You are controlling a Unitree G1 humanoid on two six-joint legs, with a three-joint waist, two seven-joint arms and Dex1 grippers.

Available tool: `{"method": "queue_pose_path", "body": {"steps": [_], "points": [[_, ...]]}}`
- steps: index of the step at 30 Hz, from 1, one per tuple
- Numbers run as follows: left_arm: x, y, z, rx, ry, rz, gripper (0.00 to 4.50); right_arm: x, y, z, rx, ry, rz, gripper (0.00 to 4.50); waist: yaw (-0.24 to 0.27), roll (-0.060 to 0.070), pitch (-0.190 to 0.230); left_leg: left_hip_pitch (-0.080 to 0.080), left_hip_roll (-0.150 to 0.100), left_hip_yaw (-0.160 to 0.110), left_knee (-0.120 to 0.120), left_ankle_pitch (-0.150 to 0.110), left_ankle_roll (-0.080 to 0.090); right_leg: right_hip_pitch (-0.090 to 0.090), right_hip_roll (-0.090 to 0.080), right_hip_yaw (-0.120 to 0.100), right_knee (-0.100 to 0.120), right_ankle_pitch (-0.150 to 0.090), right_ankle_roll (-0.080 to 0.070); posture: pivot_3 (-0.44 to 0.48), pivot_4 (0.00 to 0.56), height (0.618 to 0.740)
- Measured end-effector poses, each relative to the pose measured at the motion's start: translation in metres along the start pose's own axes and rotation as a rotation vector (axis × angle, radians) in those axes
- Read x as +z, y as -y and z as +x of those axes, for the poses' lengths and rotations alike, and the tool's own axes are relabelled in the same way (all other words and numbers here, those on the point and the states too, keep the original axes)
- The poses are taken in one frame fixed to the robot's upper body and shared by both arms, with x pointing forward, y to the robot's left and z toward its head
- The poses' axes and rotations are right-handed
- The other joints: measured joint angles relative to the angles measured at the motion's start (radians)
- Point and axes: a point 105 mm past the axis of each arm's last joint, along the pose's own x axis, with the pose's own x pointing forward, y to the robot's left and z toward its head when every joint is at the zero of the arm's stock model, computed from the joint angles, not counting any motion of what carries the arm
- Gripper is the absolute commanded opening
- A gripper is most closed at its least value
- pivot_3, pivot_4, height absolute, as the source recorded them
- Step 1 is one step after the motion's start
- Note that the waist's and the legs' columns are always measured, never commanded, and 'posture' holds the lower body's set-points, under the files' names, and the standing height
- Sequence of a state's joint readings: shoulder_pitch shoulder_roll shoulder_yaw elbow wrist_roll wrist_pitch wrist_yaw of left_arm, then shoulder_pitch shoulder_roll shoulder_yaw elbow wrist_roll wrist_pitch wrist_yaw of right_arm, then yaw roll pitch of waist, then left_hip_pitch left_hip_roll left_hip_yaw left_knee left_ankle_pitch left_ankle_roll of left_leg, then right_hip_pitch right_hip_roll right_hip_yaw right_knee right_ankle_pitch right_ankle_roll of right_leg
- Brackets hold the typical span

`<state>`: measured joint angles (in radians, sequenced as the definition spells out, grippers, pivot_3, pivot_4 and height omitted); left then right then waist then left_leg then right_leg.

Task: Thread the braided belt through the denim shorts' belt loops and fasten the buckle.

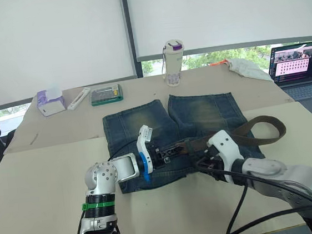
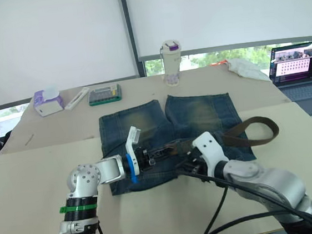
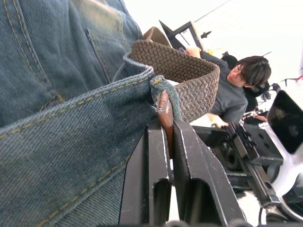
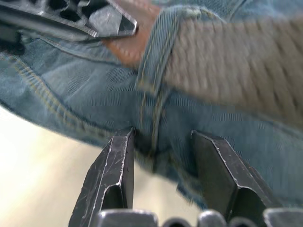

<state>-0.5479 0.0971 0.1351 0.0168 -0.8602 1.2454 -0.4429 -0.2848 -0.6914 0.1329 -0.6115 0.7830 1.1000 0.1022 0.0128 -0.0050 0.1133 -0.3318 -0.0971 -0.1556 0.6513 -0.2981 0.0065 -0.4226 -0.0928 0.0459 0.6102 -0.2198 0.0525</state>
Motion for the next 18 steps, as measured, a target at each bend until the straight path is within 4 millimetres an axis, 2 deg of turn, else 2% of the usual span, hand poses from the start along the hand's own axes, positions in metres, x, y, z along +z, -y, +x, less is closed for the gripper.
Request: {"method": "queue_pose_path", "body": {"steps": [1, 5, 6, 10, 15, 18], "points": [[0.0, 0.0, 0.0, 0.003, -0.004, 0.003, 0.0, 0.001, 0.001, 0.003, -0.003, -0.002, -0.007, 1.56, 0.0, 0.0, 0.0, 0.0, 0.0, 0.0, 0.0, 0.0, 0.0, 0.0, 0.0, 0.0, 0.0, 0.0, 0.0, 0.0, 0.15, 0.74], [-0.002, -0.002, 0.002, 0.017, -0.014, 0.012, 0.0, 0.001, 0.003, 0.01, -0.012, -0.002, 0.003, 0.2, 0.001, 0.0, 0.0, 0.0, 0.0, 0.0, 0.0, 0.0, 0.0, 0.0, 0.0, 0.0, 0.0, 0.0, 0.0, 0.0, 0.15, 0.74], [-0.002, -0.002, 0.002, 0.02, -0.014, 0.012, 0.0, 0.001, 0.004, 0.01, -0.016, -0.003, 0.001, 0.05, 0.0, 0.0, 0.0, 0.0, 0.0, 0.0, 0.0, 0.0, 0.0, 0.0, 0.0, 0.0, 0.0, 0.0, 0.0, 0.0, 0.15, 0.74], [0.001, -0.008, -0.007, 0.053, -0.019, 0.025, 0.0, 0.0, 0.005, 0.011, -0.022, -0.003, -0.002, 0.05, -0.001, 0.0, 0.0, 0.0, 0.0, 0.0, 0.0, 0.0, 0.0, -0.001, 0.0, 0.0, 0.0, 0.0, 0.0, 0.0, 0.15, 0.74], [0.009, -0.025, -0.046, 0.135, 0.005, 0.016, 0.0, -0.005, 0.012, 0.007, -0.051, -0.018, 0.012, 0.05, 0.001, 0.0, 0.0, 0.0, 0.0, -0.001, 0.0, 0.0, 0.0, 0.0, 0.0, 0.0, 0.001, 0.0, 0.0, 0.0, 0.15, 0.74], [0.007, -0.03, -0.071, 0.16, 0.008, -0.009, 0.0, -0.012, 0.025, 0.002, -0.096, -0.043, 0.016, 0.05, 0.006, 0.0, 0.0, 0.001, -0.002, -0.002, 0.0, 0.0, 0.0, 0.0, -0.001, -0.001, 0.0, 0.0, 0.0, 0.0, 0.15, 0.74]]}}
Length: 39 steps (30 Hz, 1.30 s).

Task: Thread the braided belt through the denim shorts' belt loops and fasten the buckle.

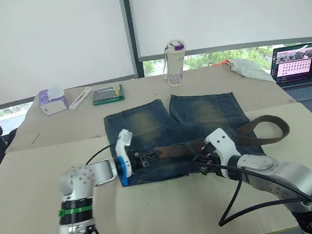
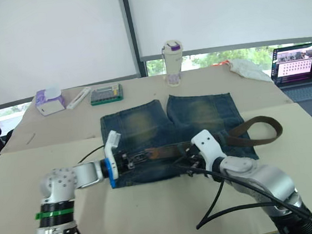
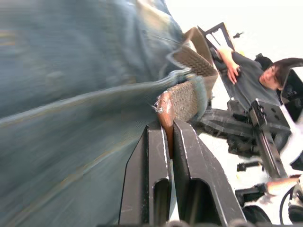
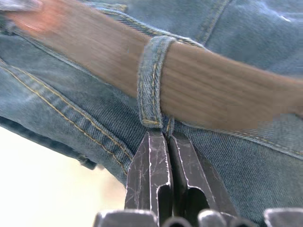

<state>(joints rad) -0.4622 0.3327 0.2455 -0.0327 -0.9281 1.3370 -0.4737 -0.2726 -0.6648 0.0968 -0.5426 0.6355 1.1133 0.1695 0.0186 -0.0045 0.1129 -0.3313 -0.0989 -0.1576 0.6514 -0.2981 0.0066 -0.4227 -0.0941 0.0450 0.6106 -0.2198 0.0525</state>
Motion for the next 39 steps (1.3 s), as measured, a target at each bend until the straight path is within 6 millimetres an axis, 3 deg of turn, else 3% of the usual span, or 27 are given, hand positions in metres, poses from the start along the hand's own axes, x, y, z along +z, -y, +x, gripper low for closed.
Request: {"method": "queue_pose_path", "body": {"steps": [3, 9, 14, 18, 22, 29, 36, 39], "points": [[0.001, -0.004, -0.016, 0.01, 0.029, -0.035, 0.0, -0.006, 0.024, -0.009, -0.078, -0.029, 0.003, 0.05, 0.009, 0.0, 0.0, 0.0, -0.002, -0.001, 0.001, 0.0, 0.0, 0.0, -0.001, 0.0, 0.0, 0.0, 0.0, 0.0, 0.15, 0.74], [0.005, -0.002, -0.023, -0.003, 0.06, -0.062, 0.0, -0.017, 0.054, -0.03, -0.158, -0.087, -0.046, 0.05, 0.02, -0.001, 0.0, 0.0, -0.003, -0.001, 0.001, 0.0, 0.0, 0.0, -0.002, -0.001, 0.0, 0.0, 0.0, 0.0, 0.15, 0.74], [0.004, 0.005, -0.017, -0.046, 0.079, -0.098, 0.0, -0.012, 0.054, -0.052, -0.068, -0.074, -0.047, 1.73, 0.019, -0.003, 0.001, 0.0, -0.001, 0.0, 0.001, 0.0, 0.0, 0.001, -0.001, -0.001, -0.001, 0.0, 0.001, 0.0, 0.15, 0.74], [0.009, 0.017, -0.006, -0.116, 0.112, -0.128, 0.0, 0.021, 0.035, -0.075, 0.1, 0.135, 0.104, 3.04, 0.02, -0.003, 0.001, -0.001, 0.0, 0.0, 0.001, 0.0, 0.001, 0.001, -0.001, 0.0, 0.0, 0.0, 0.0, 0.0, 0.15, 0.74], [0.015, 0.029, 0.0, -0.2, 0.154, -0.178, 0.0, 0.051, 0.0, -0.079, 0.267, 0.314, 0.198, 3.04, 0.018, -0.008, 0.0, 0.001, 0.002, 0.001, 0.0, -0.001, 0.0, 0.001, 0.0, 0.0, 0.0, 0.0, 0.0, 0.0, 0.15, 0.74], [0.022, 0.044, 0.003, -0.267, 0.159, -0.19, 0.0, 0.046, -0.036, -0.039, 0.355, 0.297, 0.43, 3.04, 0.019, -0.007, -0.001, 0.0, 0.002, 0.001, 0.0, 0.0, -0.001, 0.0, 0.0, 0.001, 0.0, 0.0, 0.0, 0.0, 0.15, 0.74], [0.02, 0.046, 0.004, -0.254, 0.125, -0.163, 0.0, 0.071, -0.037, -0.025, 0.372, 0.394, 0.54, 3.04, 0.012, -0.006, -0.001, 0.001, 0.002, 0.001, -0.001, 0.0, -0.001, -0.001, 0.001, 0.0, 0.0, 0.001, -0.001, 0.0, 0.15, 0.74], [0.018, 0.046, 0.005, -0.251, 0.121, -0.164, 0.0, 0.072, -0.033, -0.021, 0.374, 0.396, 0.57, 2.2, 0.006, -0.006, -0.001, 0.001, 0.002, 0.001, -0.001, 0.0, -0.001, -0.001, 0.001, 0.001, 0.0, 0.001, -0.001, 0.0, 0.15, 0.74]]}}
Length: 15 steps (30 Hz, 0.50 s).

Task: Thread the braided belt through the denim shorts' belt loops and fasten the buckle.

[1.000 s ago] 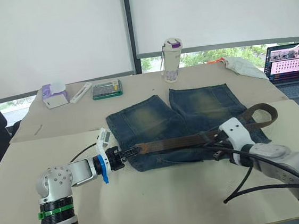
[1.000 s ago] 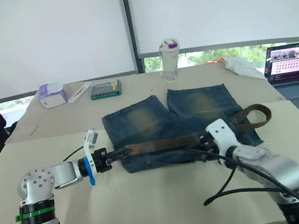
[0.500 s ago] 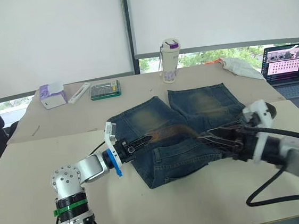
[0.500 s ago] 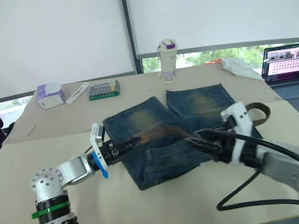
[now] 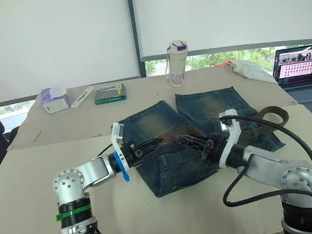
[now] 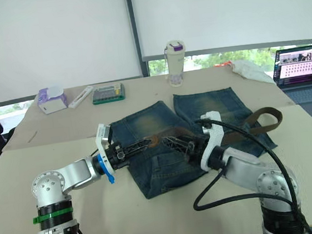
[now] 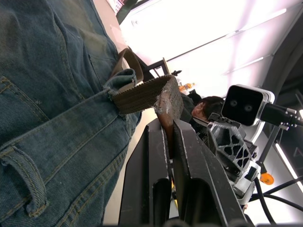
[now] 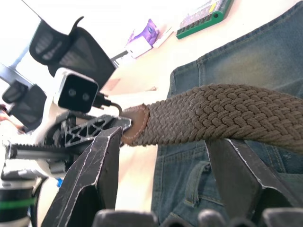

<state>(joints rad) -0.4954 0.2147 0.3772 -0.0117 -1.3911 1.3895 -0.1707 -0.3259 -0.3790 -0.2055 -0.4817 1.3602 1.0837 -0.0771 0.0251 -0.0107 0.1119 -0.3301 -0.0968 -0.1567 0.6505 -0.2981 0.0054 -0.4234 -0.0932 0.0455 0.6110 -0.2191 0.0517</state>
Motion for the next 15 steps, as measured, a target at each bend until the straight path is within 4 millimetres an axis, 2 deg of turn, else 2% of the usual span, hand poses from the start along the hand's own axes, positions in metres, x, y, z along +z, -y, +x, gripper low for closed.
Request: {"method": "queue_pose_path", "body": {"steps": [6, 7, 15], "points": [[-0.003, 0.005, 0.003, -0.006, -0.016, 0.036, 0.0, 0.001, -0.003, 0.01, 0.027, -0.019, 0.001, 0.16, -0.016, 0.0, 0.0, 0.0, 0.001, 0.0, -0.002, 0.0, 0.0, 0.0, 0.0, 0.0, 0.0, 0.0, 0.0, 0.0, 0.15, 0.74], [-0.003, 0.005, 0.003, -0.005, -0.015, 0.04, 0.0, 0.002, -0.005, 0.011, 0.033, -0.019, -0.005, 0.03, -0.016, 0.0, 0.0, 0.0, 0.001, 0.0, -0.002, 0.0, 0.0, 0.0, 0.0, 0.0, 0.0, 0.0, 0.0, 0.0, 0.15, 0.74], [-0.006, 0.004, 0.0, 0.053, -0.008, 0.169, 0.0, -0.003, -0.004, 0.015, 0.024, -0.055, -0.032, 0.03, -0.015, 0.0, 0.0, 0.0, 0.001, 0.0, -0.003, 0.0, 0.0, 0.0, 0.0, 0.0, -0.001, 0.0, 0.0, 0.0, 0.15, 0.74]]}}
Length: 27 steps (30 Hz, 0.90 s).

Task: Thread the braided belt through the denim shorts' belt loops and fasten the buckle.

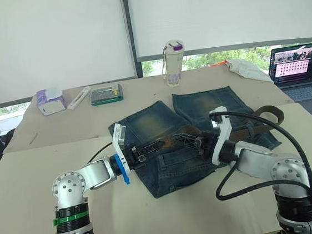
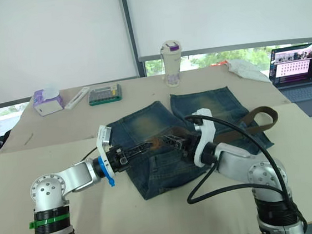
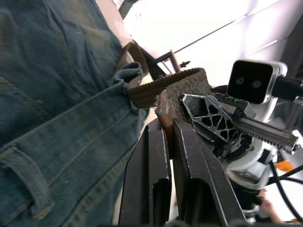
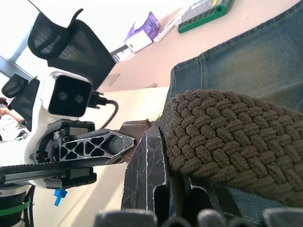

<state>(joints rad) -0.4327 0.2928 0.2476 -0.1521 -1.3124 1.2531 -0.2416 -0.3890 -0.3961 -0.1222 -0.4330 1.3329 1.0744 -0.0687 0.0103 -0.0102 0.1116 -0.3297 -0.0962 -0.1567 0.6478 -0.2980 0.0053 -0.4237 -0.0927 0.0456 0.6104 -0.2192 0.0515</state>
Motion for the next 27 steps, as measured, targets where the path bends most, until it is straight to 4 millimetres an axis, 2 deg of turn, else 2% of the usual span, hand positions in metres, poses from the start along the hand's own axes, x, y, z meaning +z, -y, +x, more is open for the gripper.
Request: {"method": "queue_pose_path", "body": {"steps": [1, 5, 8, 11, 13, 18, 24, 27], "points": [[-0.001, 0.0, 0.0, 0.023, -0.004, 0.066, 0.0, -0.001, 0.001, 0.001, -0.005, -0.006, -0.002, 0.03, -0.001, 0.0, 0.0, 0.0, 0.0, 0.0, 0.0, 0.0, 0.0, 0.0, 0.0, 0.0, 0.0, 0.0, 0.0, 0.0, 0.15, 0.74], [-0.005, -0.005, -0.01, 0.066, -0.05, 0.265, 1.37, -0.007, 0.004, 0.004, -0.022, -0.047, -0.035, 0.0, -0.002, 0.002, 0.0, 0.001, 0.0, 0.001, -0.003, 0.0, -0.001, 0.0, 0.0, 0.0, 0.0, 0.0, -0.001, 0.0, 0.15, 0.74], [-0.006, -0.012, -0.025, 0.103, -0.068, 0.414, 2.38, -0.011, 0.016, 0.001, -0.087, -0.08, -0.08, 0.0, -0.004, 0.002, 0.0, 0.001, 0.0, 0.001, -0.004, 0.0, 0.0, -0.001, 0.0, 0.0, -0.001, 0.0, -0.001, 0.0, 0.15, 0.74], [-0.01, -0.011, -0.039, 0.106, -0.107, 0.556, 3.4, -0.025, 0.029, 0.0, -0.135, -0.126, -0.07, 0.0, 0.0, 0.002, 0.0, 0.001, 0.0, 0.001, -0.004, 0.0, 0.001, 0.0, 0.0, 0.0, -0.002, 0.0, -0.001, 0.0, 0.15, 0.74], [-0.014, -0.014, -0.044, 0.115, -0.129, 0.601, 3.4, -0.032, 0.036, 0.001, -0.162, -0.149, -0.064, 0.0, 0.001, 0.003, 0.0, 0.001, 0.0, 0.001, -0.004, -0.001, 0.001, 0.0, 0.0, 0.0, -0.002, 0.0, -0.001, 0.0, 0.15, 0.74], [-0.039, -0.028, -0.056, 0.136, -0.216, 0.667, 3.4, -0.058, 0.053, 0.008, -0.227, -0.215, -0.033, 0.0, -0.002, 0.003, 0.001, 0.001, 0.001, 0.002, -0.004, -0.001, 0.002, 0.0, 0.0, 0.0, -0.001, 0.0, -0.001, 0.0, 0.15, 0.74], [-0.04, -0.035, -0.06, 0.159, -0.22, 0.684, 3.4, -0.064, 0.046, 0.023, -0.179, -0.206, 0.008, 0.0, -0.006, 0.003, 0.001, 0.002, 0.001, 0.001, -0.004, -0.004, 0.007, 0.0, 0.001, 0.0, -0.001, 0.0, -0.001, 0.0, 0.15, 0.74], [-0.042, -0.042, -0.059, 0.18, -0.208, 0.631, 3.4, -0.066, 0.042, 0.036, -0.15, -0.216, 0.015, 0.0, -0.012, 0.003, 0.001, 0.003, 0.001, 0.001, -0.004, -0.004, 0.007, 0.0, 0.001, -0.001, -0.001, 0.0, -0.001, 0.0, 0.15, 0.74]]}}
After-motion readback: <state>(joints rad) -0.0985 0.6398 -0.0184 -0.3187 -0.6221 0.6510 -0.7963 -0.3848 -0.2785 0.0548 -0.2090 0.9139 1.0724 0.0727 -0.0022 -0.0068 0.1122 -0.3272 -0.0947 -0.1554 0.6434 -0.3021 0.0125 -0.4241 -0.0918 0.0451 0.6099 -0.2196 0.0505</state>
